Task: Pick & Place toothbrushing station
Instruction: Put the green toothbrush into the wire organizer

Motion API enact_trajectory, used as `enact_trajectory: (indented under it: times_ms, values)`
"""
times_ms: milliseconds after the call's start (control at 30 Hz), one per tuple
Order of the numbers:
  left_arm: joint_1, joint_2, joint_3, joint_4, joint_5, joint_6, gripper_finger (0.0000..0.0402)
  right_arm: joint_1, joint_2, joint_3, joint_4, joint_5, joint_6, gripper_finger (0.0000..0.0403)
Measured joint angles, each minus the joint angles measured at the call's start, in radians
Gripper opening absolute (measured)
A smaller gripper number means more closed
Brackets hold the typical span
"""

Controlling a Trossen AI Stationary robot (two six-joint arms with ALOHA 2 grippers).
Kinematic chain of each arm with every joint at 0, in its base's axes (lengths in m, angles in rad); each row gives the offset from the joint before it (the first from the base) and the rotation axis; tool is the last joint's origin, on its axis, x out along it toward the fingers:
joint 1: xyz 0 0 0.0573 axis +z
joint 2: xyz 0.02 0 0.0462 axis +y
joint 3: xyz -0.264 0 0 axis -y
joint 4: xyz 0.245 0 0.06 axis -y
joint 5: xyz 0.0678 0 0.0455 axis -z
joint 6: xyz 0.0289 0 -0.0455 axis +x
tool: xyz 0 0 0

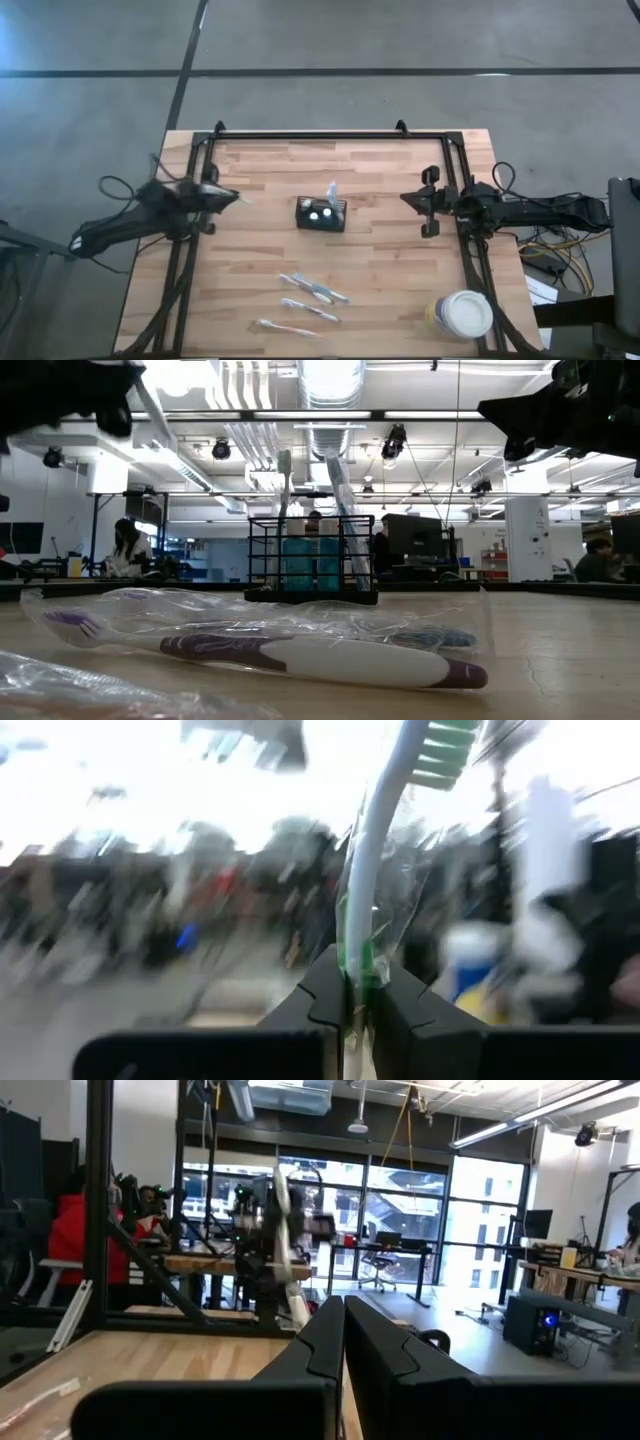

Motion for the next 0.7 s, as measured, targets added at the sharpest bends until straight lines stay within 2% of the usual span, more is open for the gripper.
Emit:
enact_trajectory:
  times_ms: [167, 333, 467, 567, 700]
  values:
    - [0.0, 0.171, 0.173, -0.003, 0.017, 0.066, 0.0022, 0.0, 0.006, 0.0, 0.002, 0.0, -0.024, 0.0008]
    - [0.002, 0.448, 0.325, 0.01, 0.034, 0.152, 0.0022, 0.0, 0.013, 0.0, 0.012, 0.0, -0.027, 0.0008]
    - [0.007, 0.671, 0.393, 0.144, 0.038, 0.19, 0.0022, 0.0, 0.013, 0.0, 0.014, 0.0, -0.03, 0.0008]
    - [0.028, 0.809, 0.421, 0.204, 0.091, 0.184, 0.0022, 0.0, 0.013, 0.0, 0.01, 0.0, -0.029, 0.0008]
    - [0.057, 0.941, 0.452, 0.275, 0.126, 0.161, 0.0022, 0.0, 0.013, 0.0, -0.001, 0.0, -0.028, 0.0008]
